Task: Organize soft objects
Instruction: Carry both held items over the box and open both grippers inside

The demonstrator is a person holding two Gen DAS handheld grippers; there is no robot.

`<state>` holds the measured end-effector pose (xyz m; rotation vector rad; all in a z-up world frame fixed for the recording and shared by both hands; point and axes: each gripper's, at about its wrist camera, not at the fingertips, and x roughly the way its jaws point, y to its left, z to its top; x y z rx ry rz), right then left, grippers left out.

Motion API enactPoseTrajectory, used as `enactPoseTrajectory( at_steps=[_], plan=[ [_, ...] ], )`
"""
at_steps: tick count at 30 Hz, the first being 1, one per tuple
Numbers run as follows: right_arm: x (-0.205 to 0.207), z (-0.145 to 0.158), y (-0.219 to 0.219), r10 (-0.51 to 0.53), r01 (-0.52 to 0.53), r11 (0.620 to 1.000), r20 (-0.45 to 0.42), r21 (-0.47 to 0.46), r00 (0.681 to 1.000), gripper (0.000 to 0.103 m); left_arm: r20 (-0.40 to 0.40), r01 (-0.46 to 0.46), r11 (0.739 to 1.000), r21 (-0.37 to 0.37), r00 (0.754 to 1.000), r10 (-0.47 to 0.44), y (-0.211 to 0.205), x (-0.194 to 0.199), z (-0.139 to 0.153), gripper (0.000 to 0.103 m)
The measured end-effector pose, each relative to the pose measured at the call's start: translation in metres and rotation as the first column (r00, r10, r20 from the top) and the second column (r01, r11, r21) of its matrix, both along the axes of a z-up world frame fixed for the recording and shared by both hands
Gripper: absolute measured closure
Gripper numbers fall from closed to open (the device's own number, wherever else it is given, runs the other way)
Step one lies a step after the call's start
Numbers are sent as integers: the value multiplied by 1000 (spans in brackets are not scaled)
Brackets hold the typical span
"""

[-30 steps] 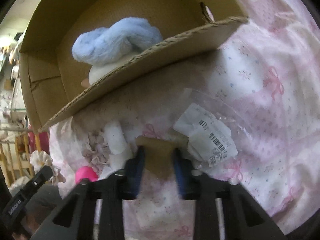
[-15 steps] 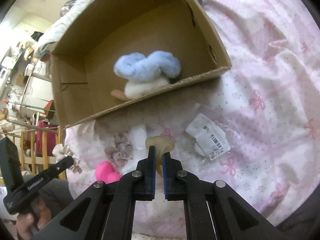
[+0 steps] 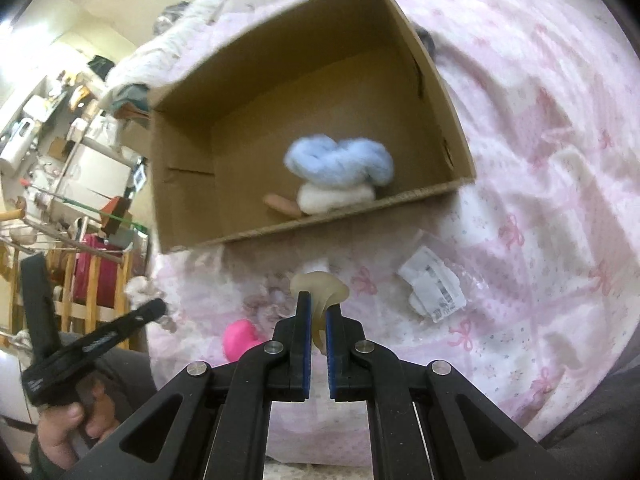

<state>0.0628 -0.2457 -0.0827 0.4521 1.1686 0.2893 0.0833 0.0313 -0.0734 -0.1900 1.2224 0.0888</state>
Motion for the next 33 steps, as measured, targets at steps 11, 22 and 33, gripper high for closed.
enactPoseTrajectory(
  at_steps=[11, 22, 33],
  plan=[
    [-12, 53, -10, 71, -75, 997, 173, 16, 982, 95, 140, 50, 998, 31, 989, -54, -14, 0, 44, 93],
    [12, 106, -22, 64, -95, 993, 344, 72, 937, 95, 265, 158, 987, 33, 951, -161, -48, 41, 106, 93],
    [56, 78, -29, 23, -52, 995, 317, 82, 948, 95, 273, 195, 980, 45, 941, -200, -66, 83, 87, 93]
  ],
)
